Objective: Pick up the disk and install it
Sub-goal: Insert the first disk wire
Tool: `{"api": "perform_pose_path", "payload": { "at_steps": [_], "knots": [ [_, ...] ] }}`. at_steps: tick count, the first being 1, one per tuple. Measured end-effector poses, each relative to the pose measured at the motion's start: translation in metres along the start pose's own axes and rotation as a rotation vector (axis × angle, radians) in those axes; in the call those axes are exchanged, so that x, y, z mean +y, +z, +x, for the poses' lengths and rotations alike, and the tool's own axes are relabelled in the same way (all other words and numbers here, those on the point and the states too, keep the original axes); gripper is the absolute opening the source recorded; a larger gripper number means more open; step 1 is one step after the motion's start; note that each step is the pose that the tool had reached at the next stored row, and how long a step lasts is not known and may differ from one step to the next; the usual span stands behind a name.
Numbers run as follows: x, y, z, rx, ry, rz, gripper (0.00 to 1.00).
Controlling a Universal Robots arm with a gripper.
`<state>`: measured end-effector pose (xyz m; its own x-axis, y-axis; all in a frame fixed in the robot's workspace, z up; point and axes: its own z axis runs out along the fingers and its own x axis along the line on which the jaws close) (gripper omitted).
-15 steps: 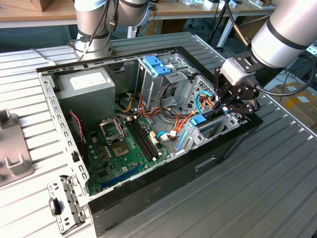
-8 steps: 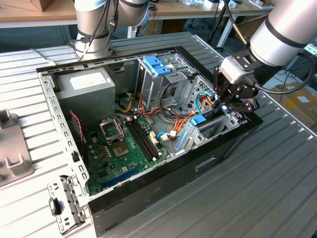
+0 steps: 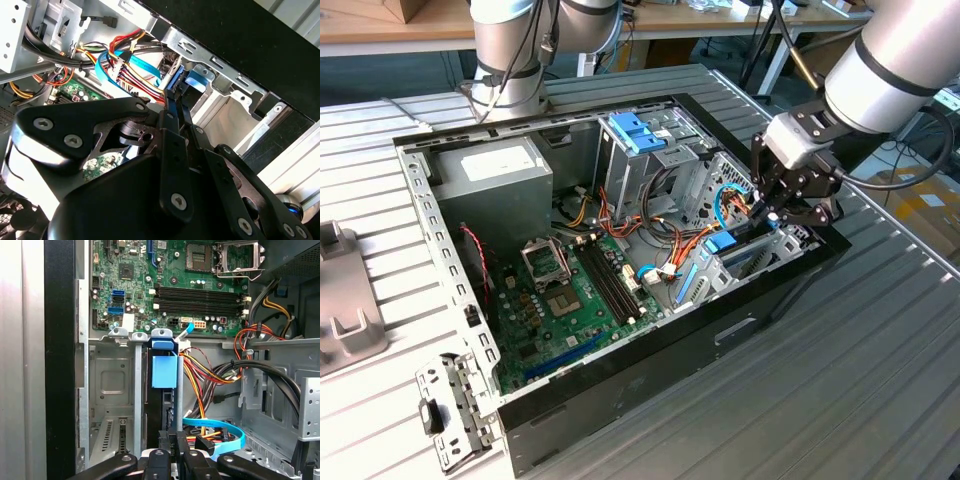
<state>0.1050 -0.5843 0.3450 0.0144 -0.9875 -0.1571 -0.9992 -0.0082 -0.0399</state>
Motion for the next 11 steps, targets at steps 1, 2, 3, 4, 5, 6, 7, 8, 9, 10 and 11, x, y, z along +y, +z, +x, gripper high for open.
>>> {"api": "perform_pose_path", "payload": {
  "at_steps": [1, 2, 3, 4, 5, 6, 7, 8, 9, 10, 11],
  "knots": [
    [0.0004, 0.0, 0.0003, -0.0002, 0.0, 0.0, 0.16],
    [0.001, -0.0001, 0.0008, -0.0001, 0.0, 0.0, 0.16],
    [0.001, -0.0002, 0.0008, 0.0, 0.0, 0.0, 0.16],
    [0.0011, -0.0002, 0.0008, -0.0001, 0.0, -0.0001, 0.16],
    [0.0012, 0.0002, 0.0009, -0.0001, 0.0, 0.0001, 0.16],
    [0.0012, 0.0006, 0.001, 0.0, 0.001, 0.0001, 0.16],
    [0.0012, 0.001, 0.0011, 0.0, 0.001, 0.0001, 0.16],
    [0.0012, 0.0017, 0.0012, 0.0001, 0.002, 0.0002, 0.16],
    [0.0013, 0.0021, 0.0013, 0.0, 0.002, 0.0003, 0.16],
    [0.0013, 0.0025, 0.0013, 0.0003, 0.003, 0.0004, 0.16],
    [0.0013, 0.0027, 0.0014, 0.0004, 0.003, 0.0004, 0.16]
  ]
}}
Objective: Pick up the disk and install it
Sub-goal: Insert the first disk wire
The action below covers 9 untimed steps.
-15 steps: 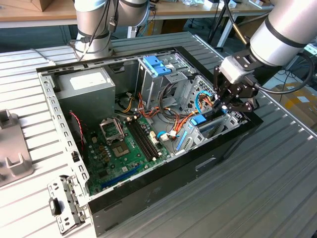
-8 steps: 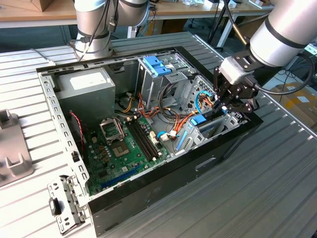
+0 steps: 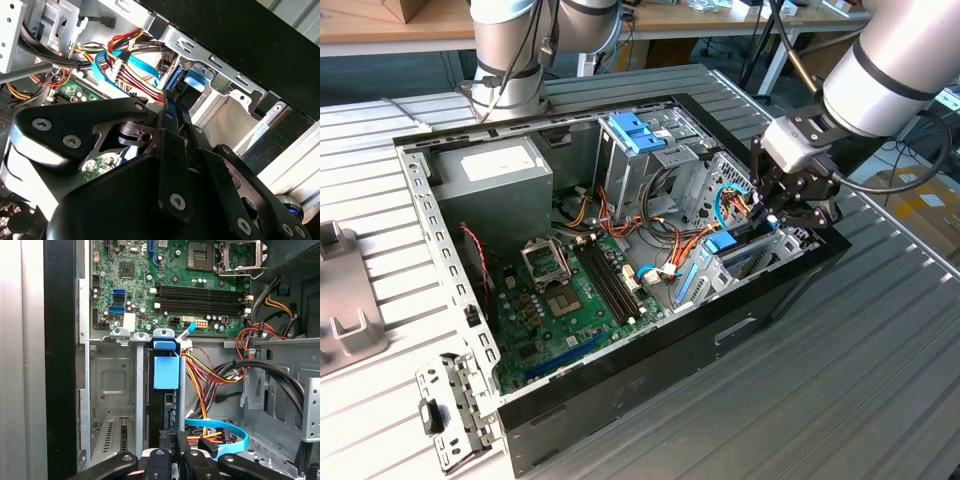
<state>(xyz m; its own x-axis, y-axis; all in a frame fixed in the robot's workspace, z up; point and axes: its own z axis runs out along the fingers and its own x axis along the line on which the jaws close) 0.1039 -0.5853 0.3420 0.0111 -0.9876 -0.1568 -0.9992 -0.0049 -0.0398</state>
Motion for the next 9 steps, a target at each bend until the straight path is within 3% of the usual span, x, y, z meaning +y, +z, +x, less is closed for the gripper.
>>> {"api": "perform_pose_path", "payload": {
  "at_steps": [9],
  "knots": [
    [0.0018, 0.0013, 0.0005, 0.0, 0.0, 0.0001, 0.16]
  ]
}}
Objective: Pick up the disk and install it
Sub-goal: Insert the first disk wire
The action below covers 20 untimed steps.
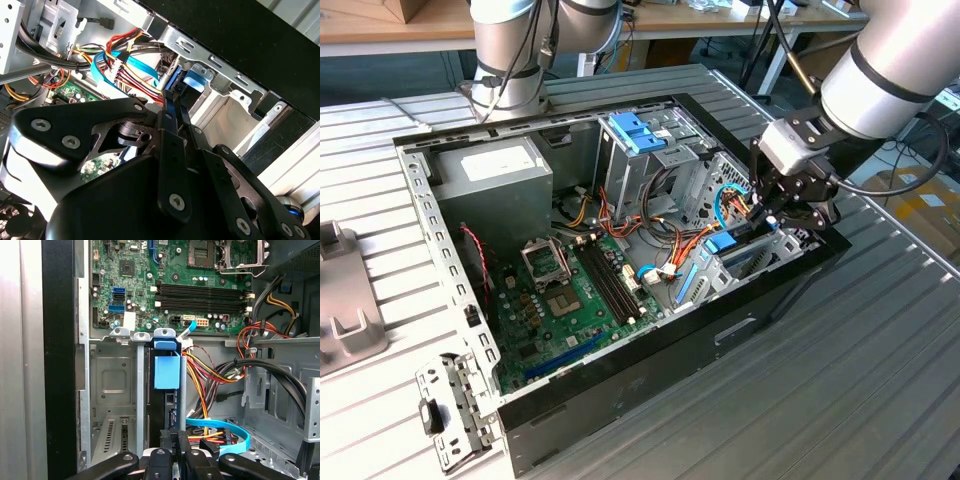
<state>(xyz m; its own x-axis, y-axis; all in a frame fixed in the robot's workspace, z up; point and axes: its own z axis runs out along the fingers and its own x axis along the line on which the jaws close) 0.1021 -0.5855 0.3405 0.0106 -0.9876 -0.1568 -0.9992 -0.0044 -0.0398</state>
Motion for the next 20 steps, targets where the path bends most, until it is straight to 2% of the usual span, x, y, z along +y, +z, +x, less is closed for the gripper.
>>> {"api": "perform_pose_path", "payload": {
  "at_steps": [8, 9, 10, 11, 14, 19, 20],
  "knots": [
    [0.0001, 0.0003, 0.0001, -0.0003, 0.0, 0.0, 0.18],
    [0.0001, 0.0003, 0.0001, -0.0003, 0.0, 0.0001, 0.24],
    [0.0001, 0.0003, 0.0001, -0.0001, 0.0, 0.0001, 0.24],
    [0.0001, 0.0003, 0.0001, 0.0, 0.0, 0.0001, 0.3],
    [0.0001, 0.0, 0.0, 0.0, 0.0, 0.0, 0.3],
    [-0.0002, -0.0079, -0.0012, -0.0001, 0.0, 0.0001, 0.3],
    [-0.0004, -0.0114, -0.0018, -0.0004, 0.0, 0.0001, 0.3]
  ]
}}
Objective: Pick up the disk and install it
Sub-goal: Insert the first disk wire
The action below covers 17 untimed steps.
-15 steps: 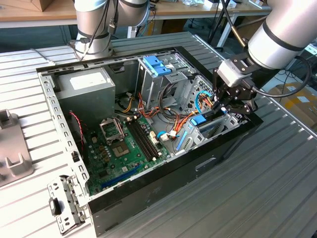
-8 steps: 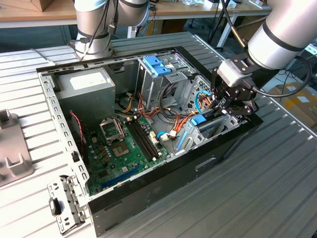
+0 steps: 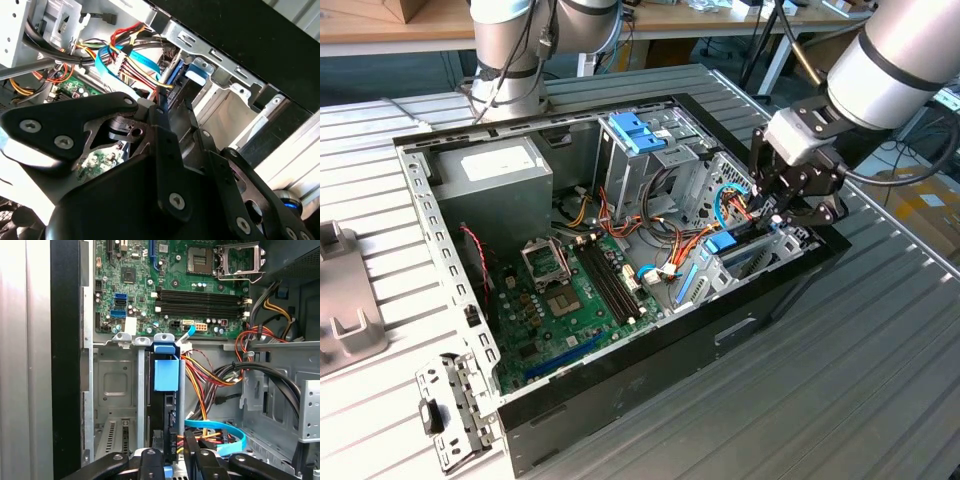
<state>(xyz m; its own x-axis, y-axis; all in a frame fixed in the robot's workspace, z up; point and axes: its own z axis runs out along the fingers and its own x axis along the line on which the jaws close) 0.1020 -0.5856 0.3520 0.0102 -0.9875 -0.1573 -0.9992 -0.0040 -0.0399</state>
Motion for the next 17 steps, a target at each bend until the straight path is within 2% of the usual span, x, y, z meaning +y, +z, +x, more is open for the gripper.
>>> {"api": "perform_pose_path", "payload": {
  "at_steps": [5, 6, 7, 9, 11, 14, 17],
  "knots": [
    [-0.0001, -0.0013, -0.0007, -0.0001, 0.0, 0.0, 0.3],
    [-0.0004, -0.0013, -0.0007, 0.0, 0.0, -0.0001, 0.22],
    [-0.0021, -0.0011, -0.0007, 0.0, 0.001, -0.0024, 0.22],
    [-0.0056, -0.0006, -0.0006, 0.0, 0.002, -0.0086, 0.11],
    [-0.0096, -0.0003, -0.0006, 0.0001, 0.003, -0.0137, 0.11],
    [-0.0156, -0.0001, -0.0005, 0.0002, 0.004, -0.0159, 0.11],
    [-0.0193, -0.0049, -0.0012, -0.0001, 0.004, -0.0158, 0.11]
  ]
}}
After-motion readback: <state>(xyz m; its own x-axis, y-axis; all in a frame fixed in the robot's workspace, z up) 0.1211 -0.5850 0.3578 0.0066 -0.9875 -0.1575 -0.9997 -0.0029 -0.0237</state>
